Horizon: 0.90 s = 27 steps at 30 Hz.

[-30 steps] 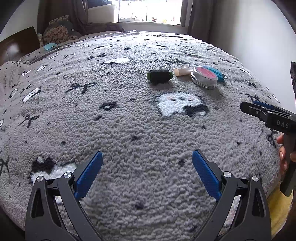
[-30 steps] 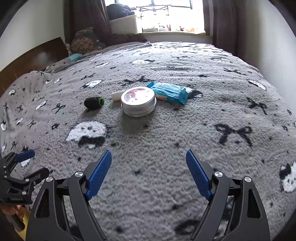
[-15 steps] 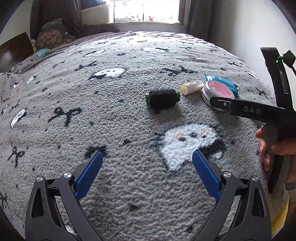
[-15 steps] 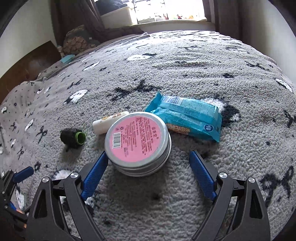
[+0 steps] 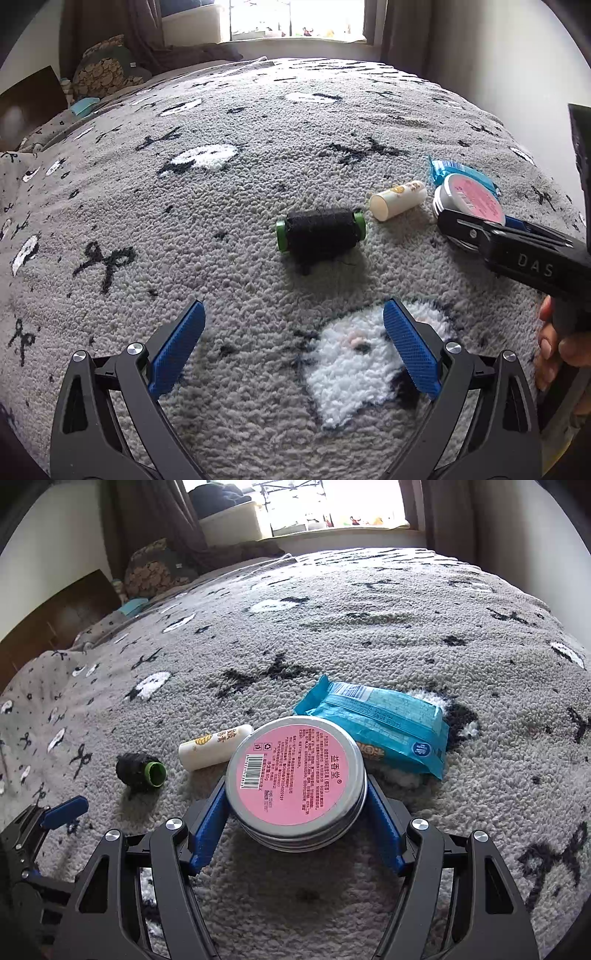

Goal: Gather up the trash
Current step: 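Grasp the black thread spool with left gripper while right grasps pink-lid tin, then lower both held items into the bin and open both grippers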

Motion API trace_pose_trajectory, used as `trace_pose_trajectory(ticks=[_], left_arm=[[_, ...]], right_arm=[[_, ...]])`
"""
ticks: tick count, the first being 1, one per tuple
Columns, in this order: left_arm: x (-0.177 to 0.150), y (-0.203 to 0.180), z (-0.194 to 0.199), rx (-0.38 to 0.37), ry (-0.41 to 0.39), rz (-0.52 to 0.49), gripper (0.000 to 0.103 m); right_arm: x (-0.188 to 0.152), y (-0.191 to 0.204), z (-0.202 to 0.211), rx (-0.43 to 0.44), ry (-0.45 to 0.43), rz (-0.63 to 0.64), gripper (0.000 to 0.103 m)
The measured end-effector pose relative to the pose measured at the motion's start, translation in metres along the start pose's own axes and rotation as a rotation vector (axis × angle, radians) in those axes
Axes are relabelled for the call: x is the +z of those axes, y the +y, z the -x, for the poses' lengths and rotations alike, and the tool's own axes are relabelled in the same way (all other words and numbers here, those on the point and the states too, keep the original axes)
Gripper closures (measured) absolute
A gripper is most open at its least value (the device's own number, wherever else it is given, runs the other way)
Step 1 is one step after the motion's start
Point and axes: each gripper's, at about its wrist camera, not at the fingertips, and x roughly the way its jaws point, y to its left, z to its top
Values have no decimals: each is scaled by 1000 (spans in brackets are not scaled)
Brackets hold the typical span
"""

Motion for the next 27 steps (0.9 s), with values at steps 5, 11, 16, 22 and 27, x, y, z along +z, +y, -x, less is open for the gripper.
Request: trace_pose_trajectory(ticks=[5,11,16,22,27], left_arm=[[19,-4,-12,23,-16,11,11],[38,-7,-30,8,-1,47,24],[34,-8,-29,-36,13,66,52],[2,-10,22,-52,-28,38,52],[-38,-16,86,-101,-91,-4,52]], right_arm=[[-2,3,24,-75,-51,73,32],[-8,-1,50,-127,-89,140,32],[-20,1,75,-138,-110,185,32],[-48,11,126,-171,-163,270,32],[-86,19,170,-158,-201,297,32]])
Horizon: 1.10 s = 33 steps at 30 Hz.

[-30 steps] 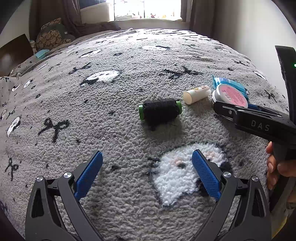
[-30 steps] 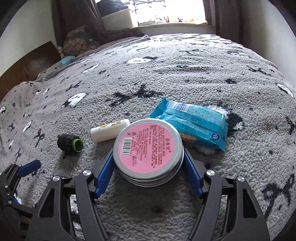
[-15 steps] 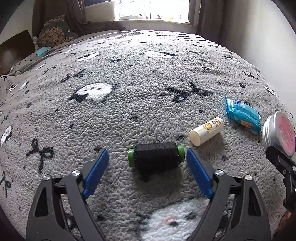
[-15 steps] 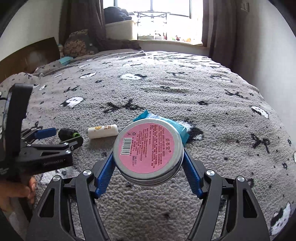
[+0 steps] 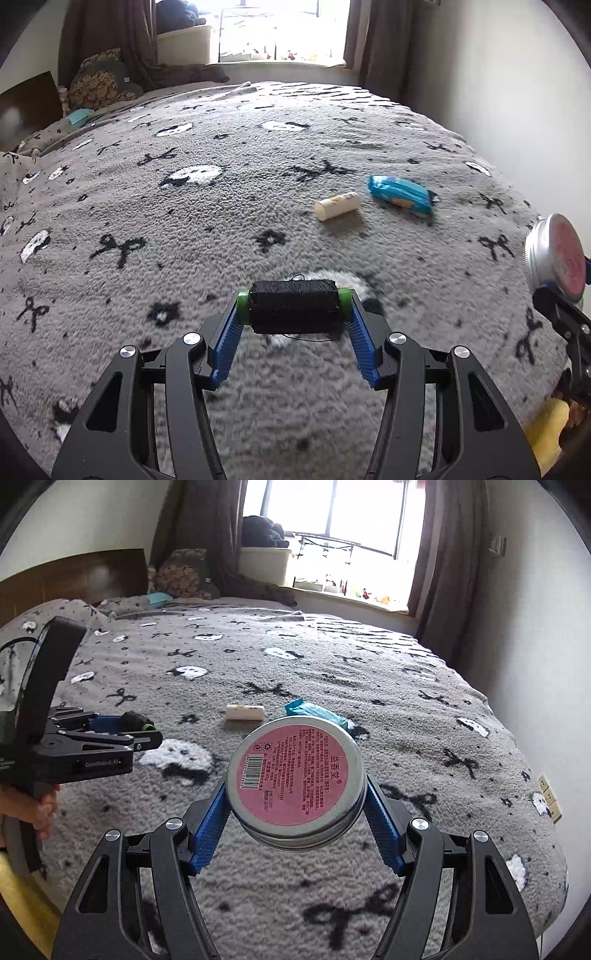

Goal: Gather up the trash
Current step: 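Lower both held items into the bin and open both grippers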

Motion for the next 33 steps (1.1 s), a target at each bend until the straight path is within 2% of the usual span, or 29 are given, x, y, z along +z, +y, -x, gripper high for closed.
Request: trace_pose_trajectory(ticks=[8,14,25,33], left_arm=[[-69,-29,89,-42,-78,-85,52],[-119,-39,121,-63,-76,-88,52],[-205,-45,127,-63,37,-48,52],[-246,-43,111,-75,134,-3,52]], right_arm=[[-47,13,64,-5,-31,7,32],[-81,27,92,7,-21,10,32],[-141,53,102,88,80,-18,32],[-179,68,89,128,184,-31,32]])
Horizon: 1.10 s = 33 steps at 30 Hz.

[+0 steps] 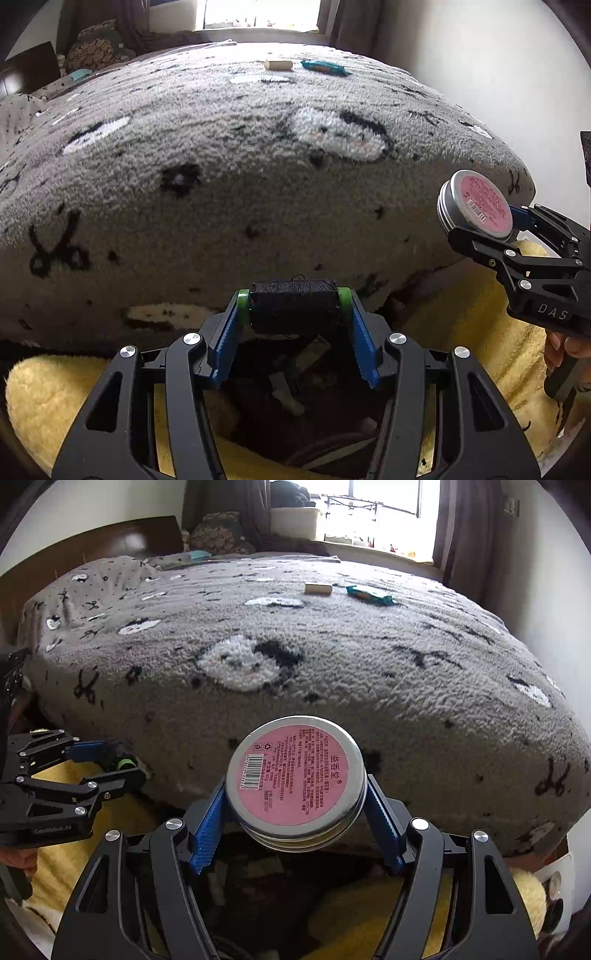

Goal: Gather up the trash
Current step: 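Lower both held items into the bin and open both grippers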

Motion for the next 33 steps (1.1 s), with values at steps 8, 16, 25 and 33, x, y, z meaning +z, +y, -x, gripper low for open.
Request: trace_pose_trajectory(ticks=[8,16,25,33], left_arm=[[-35,6,-37,7,135,22,52],[-54,15,-63,20,244,47,52],[-64,15,-86,-9,350,48,52],[-67,7,-92,-26,385,7,52]], right_arm=[[-29,2,-32,43,127,-31,32],[-45,2,-58,104,234,-73,32],[-60,10,-83,185,357,-89,32],[-65,25,-103,228,427,-51,32]])
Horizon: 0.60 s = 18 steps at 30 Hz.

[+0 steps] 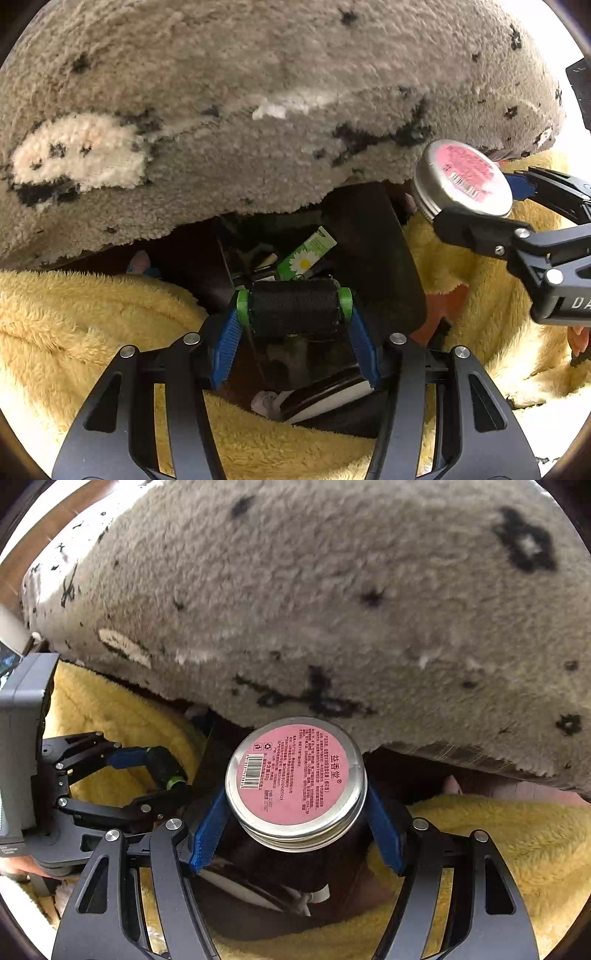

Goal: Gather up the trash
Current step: 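Lower both held items into the bin and open both grippers, then raise both tools back over the bed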

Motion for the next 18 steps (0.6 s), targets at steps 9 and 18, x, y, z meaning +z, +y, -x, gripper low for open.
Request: trace_pose_trajectory(ticks=[9,18], left_arm=[[-2,-7,-16,-7,11,-7,45],[-4,-5,-11,7,-16,2,14]], right_arm=[[0,0,-2,6,6,-1,32],[5,-6,17,-28,-39,-21,14]])
